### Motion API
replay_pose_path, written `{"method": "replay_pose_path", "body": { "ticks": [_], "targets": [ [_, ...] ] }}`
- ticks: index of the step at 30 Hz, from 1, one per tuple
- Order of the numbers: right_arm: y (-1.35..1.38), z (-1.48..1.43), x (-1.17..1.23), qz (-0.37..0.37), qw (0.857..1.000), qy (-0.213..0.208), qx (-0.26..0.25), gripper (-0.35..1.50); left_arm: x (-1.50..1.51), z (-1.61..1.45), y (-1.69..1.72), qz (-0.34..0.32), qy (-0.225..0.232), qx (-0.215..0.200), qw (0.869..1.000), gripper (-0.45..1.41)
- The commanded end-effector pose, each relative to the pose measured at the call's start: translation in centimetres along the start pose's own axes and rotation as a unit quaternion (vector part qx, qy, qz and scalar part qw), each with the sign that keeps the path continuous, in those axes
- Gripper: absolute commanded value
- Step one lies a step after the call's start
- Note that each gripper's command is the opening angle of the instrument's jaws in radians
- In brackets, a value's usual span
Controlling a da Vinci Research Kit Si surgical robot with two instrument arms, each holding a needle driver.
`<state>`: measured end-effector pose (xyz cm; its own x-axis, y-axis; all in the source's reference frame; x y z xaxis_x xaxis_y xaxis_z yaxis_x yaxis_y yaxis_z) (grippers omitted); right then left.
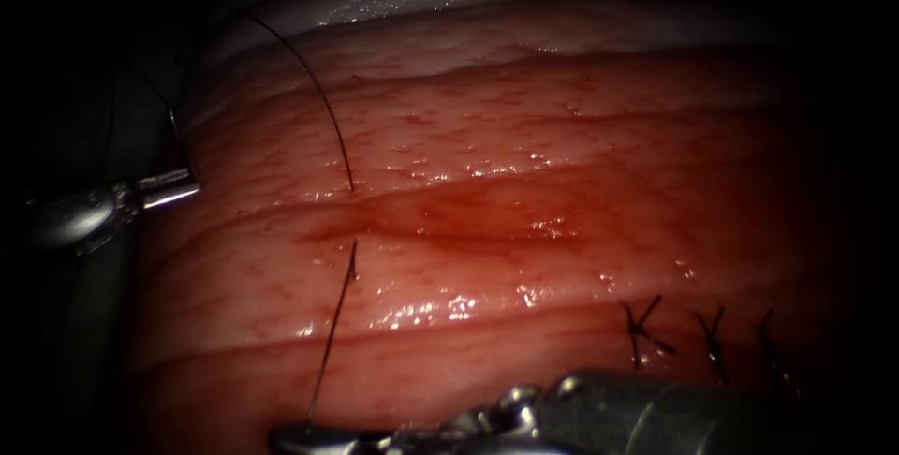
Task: Wound Closure
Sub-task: Using the right hand, pull the suture through.
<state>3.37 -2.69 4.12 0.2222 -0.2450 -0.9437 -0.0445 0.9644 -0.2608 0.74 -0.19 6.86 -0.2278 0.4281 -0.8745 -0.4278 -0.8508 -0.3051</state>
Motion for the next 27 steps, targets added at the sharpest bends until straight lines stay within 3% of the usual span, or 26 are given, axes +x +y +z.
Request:
{"method": "replay_pose_path", "body": {
  "ticks": [1,7,11,14,19,23,27],
  "targets": [
    [0.10,0.06,-0.20,0.003,1.000,-0.003,-0.005,1.48,-0.04,0.07,0.01,0.000,0.000,0.000,1.000,-0.45],
    [0.26,0.08,-0.64,0.010,1.000,-0.016,-0.019,1.48,-0.04,0.07,0.01,0.000,0.000,-0.001,1.000,-0.45],
    [0.25,0.00,-0.74,0.008,1.000,-0.008,-0.025,1.48,-0.05,0.05,0.00,0.000,0.000,-0.001,1.000,-0.45],
    [0.21,-0.18,-0.64,0.007,0.999,0.008,-0.033,1.48,-0.05,0.06,-0.01,0.000,0.000,-0.002,1.000,-0.45],
    [0.15,-0.71,-0.23,0.011,0.997,0.051,-0.056,1.48,-0.05,0.06,-0.01,0.000,0.000,-0.001,1.000,-0.45],
    [0.18,-1.01,-0.05,0.015,0.996,0.055,-0.064,1.48,-0.05,0.06,-0.01,0.000,0.000,-0.001,1.000,-0.45],
    [0.27,-1.25,-0.05,0.021,0.997,0.035,-0.072,1.48,-0.05,0.06,-0.01,0.000,0.000,-0.001,1.000,-0.45]
  ]
}}
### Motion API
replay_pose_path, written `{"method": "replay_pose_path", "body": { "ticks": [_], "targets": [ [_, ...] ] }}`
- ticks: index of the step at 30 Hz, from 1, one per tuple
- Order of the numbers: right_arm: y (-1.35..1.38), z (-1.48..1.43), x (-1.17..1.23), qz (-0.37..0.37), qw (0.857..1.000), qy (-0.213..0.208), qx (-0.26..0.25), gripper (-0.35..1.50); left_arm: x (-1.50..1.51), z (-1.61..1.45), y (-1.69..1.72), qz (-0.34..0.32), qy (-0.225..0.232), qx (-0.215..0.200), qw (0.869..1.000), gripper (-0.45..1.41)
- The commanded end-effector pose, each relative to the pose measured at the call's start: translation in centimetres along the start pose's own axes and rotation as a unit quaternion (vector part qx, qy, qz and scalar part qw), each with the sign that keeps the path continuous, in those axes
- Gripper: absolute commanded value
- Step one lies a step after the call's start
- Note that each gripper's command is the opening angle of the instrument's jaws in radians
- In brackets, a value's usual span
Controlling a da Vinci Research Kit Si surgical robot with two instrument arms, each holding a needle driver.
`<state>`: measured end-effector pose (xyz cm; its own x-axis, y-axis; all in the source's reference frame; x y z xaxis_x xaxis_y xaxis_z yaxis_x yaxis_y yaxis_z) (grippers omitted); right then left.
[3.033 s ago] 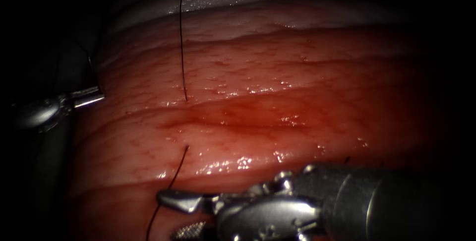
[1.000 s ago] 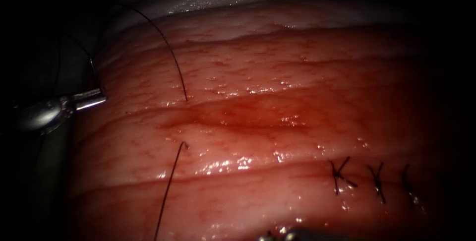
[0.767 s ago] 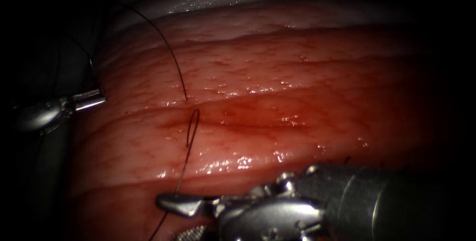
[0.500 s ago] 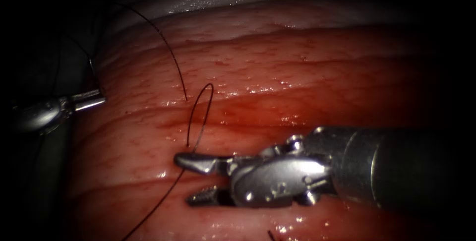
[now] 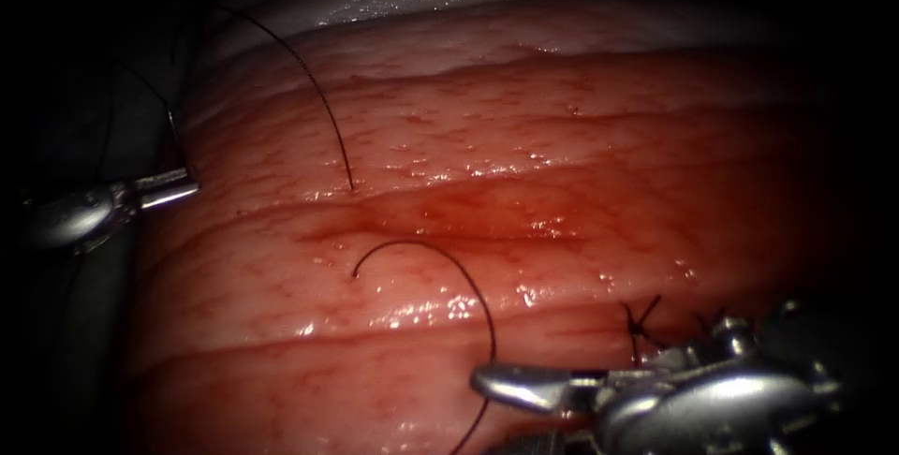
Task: Wound Closure
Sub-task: Using the right hand, pull the suture through.
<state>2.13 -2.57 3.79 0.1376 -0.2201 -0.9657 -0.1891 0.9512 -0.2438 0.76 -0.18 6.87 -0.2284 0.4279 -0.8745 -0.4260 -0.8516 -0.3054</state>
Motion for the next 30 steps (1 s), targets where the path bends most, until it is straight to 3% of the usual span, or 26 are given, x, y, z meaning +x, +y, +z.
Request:
{"method": "replay_pose_path", "body": {
  "ticks": [1,5,13,16,21,30],
  "targets": [
    [0.04,-0.04,-0.09,0.003,1.000,-0.010,-0.006,1.48,-0.04,0.07,0.01,0.000,0.000,0.000,1.000,-0.45],
    [0.16,-0.08,-0.36,0.007,0.999,-0.028,-0.024,1.48,-0.05,0.08,0.01,0.000,0.000,0.000,1.000,-0.45],
    [0.29,0.44,-1.27,0.053,0.997,-0.041,-0.035,1.48,-0.06,0.07,0.01,0.001,-0.001,-0.001,1.000,-0.45],
    [0.35,0.43,-1.41,0.075,0.995,-0.032,-0.049,1.48,-0.07,0.05,0.00,0.001,0.000,-0.002,1.000,-0.45],
    [0.41,0.15,-1.32,0.095,0.993,-0.009,-0.063,1.48,-0.07,0.04,0.00,0.001,0.000,-0.002,1.000,-0.45],
    [0.67,-0.73,-0.98,0.112,0.989,-0.011,-0.093,1.48,-0.06,0.08,0.01,0.001,-0.001,0.000,1.000,-0.45]
  ]
}}
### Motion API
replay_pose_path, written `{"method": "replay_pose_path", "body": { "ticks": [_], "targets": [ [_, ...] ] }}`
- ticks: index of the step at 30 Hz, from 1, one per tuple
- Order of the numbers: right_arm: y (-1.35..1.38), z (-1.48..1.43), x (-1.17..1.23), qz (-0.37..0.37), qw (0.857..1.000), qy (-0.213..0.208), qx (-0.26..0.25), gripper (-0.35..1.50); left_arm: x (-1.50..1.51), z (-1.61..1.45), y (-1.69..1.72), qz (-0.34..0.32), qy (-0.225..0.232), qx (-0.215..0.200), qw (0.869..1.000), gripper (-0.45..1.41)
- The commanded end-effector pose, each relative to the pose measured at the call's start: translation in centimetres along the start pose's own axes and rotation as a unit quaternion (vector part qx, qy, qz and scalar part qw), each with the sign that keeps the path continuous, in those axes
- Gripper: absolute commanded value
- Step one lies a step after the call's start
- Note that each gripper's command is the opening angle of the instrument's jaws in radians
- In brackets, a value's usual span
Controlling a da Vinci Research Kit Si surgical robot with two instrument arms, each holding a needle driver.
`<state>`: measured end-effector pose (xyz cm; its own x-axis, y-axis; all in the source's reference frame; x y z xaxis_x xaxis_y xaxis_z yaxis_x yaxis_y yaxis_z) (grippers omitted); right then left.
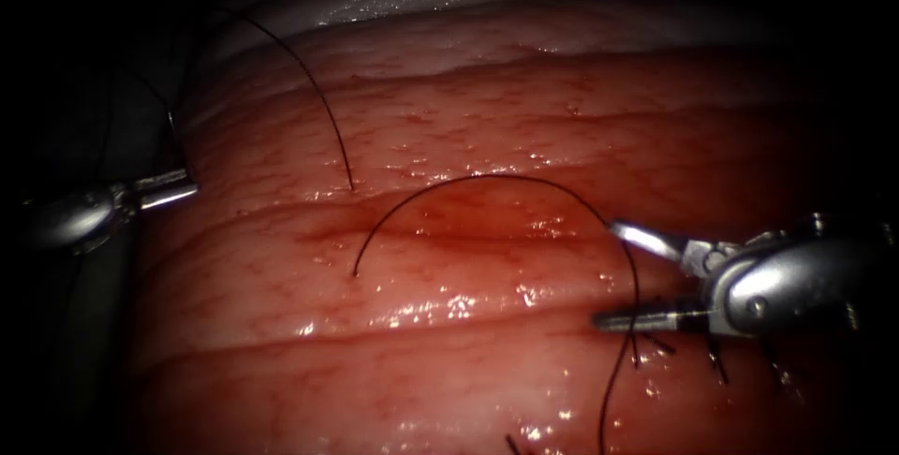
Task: Wound Closure
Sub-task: Using the right hand, pull the suture through.
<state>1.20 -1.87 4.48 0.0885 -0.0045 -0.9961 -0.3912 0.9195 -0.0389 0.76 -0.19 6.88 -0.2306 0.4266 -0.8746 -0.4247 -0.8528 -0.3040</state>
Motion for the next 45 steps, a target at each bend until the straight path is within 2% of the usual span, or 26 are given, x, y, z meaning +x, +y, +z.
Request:
{"method": "replay_pose_path", "body": {
  "ticks": [1,5,11,17,21,31,39,45],
  "targets": [
    [0.05,-0.10,0.00,0.002,1.000,-0.004,-0.002,1.48,-0.05,0.08,0.01,0.000,0.000,0.000,1.000,-0.45],
    [0.24,-0.31,0.07,0.002,1.000,-0.019,-0.007,1.48,-0.05,0.08,0.01,0.000,-0.001,0.000,1.000,-0.45],
    [0.41,-0.34,0.05,-0.019,0.999,-0.046,-0.008,1.48,-0.05,0.07,0.01,0.000,0.000,-0.001,1.000,-0.45],
    [0.32,0.02,-0.17,-0.024,0.999,-0.046,-0.008,1.48,-0.05,0.08,0.02,0.000,0.000,-0.001,1.000,-0.45],
    [0.25,0.38,-0.36,-0.026,0.999,-0.033,-0.008,1.48,-0.06,0.07,0.02,0.001,-0.001,-0.003,1.000,-0.45],
    [0.30,1.02,-0.85,-0.039,0.999,-0.014,-0.006,1.48,-0.05,0.07,0.02,0.001,-0.001,-0.003,1.000,-0.45],
    [0.44,1.29,-1.35,0.044,0.999,-0.010,-0.003,1.48,-0.06,0.06,0.03,0.002,-0.002,-0.004,1.000,-0.45],
    [0.32,1.32,-1.52,0.117,0.993,-0.010,0.024,1.45,-0.07,0.07,0.02,0.002,-0.002,-0.004,1.000,-0.45]
  ]
}}
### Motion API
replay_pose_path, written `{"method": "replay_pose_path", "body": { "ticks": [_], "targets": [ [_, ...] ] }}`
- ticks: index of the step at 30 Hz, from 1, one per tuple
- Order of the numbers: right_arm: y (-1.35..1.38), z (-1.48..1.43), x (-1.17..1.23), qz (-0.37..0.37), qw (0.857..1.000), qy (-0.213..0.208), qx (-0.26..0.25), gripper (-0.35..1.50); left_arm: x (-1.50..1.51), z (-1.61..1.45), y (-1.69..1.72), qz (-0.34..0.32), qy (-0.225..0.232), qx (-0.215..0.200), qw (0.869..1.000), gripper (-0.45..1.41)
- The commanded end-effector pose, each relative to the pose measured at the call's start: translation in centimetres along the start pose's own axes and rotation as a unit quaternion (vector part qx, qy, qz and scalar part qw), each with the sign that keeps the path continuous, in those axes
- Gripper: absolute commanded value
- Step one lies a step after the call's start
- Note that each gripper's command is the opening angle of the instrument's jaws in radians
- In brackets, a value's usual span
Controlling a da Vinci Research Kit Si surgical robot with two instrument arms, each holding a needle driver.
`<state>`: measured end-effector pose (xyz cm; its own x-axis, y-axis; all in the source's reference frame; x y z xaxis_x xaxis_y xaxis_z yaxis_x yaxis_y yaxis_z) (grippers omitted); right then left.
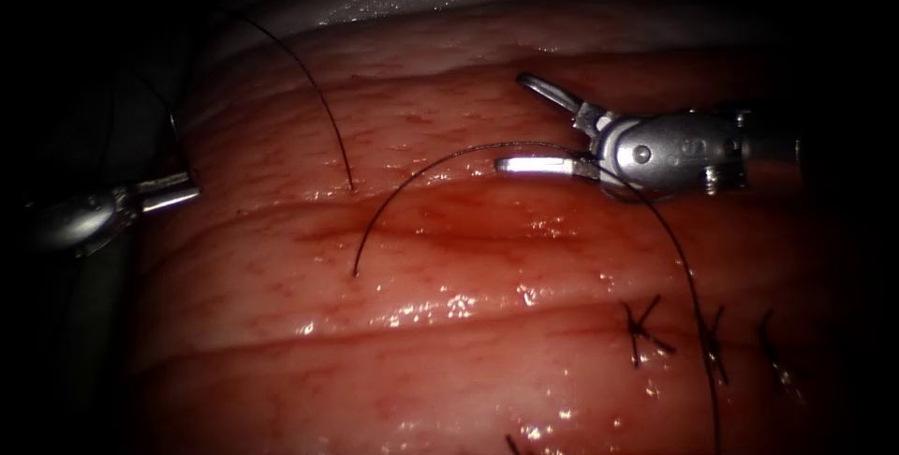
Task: Wound Closure
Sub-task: Using the right hand, pull the suture through.
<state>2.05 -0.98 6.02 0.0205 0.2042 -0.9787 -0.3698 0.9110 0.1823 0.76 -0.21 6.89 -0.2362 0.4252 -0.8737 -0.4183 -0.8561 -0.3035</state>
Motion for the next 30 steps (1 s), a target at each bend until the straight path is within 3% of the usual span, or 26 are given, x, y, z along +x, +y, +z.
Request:
{"method": "replay_pose_path", "body": {
  "ticks": [1,4,9,15,25,30],
  "targets": [
    [-0.12,0.10,-0.11,0.021,1.000,-0.006,0.014,1.45,-0.05,0.07,0.01,0.000,0.000,0.000,1.000,-0.45],
    [-0.29,0.22,-0.24,0.074,0.995,-0.039,0.055,1.45,-0.05,0.08,0.01,0.000,0.000,-0.002,1.000,-0.45],
    [-0.47,0.38,-0.28,0.108,0.990,-0.037,0.087,1.45,-0.05,0.09,0.01,0.000,0.000,-0.002,1.000,-0.45],
    [-0.60,0.57,-0.26,0.128,0.986,-0.035,0.100,1.38,-0.05,0.09,0.01,0.001,0.000,-0.002,1.000,-0.45],
    [-0.76,0.78,-0.33,0.130,0.978,-0.098,0.129,1.16,-0.06,0.09,0.02,0.001,-0.001,-0.002,1.000,-0.45],
    [-0.78,0.84,-0.33,0.133,0.978,-0.100,0.127,1.08,-0.05,0.10,0.02,0.001,0.000,-0.003,1.000,-0.45]
  ]
}}
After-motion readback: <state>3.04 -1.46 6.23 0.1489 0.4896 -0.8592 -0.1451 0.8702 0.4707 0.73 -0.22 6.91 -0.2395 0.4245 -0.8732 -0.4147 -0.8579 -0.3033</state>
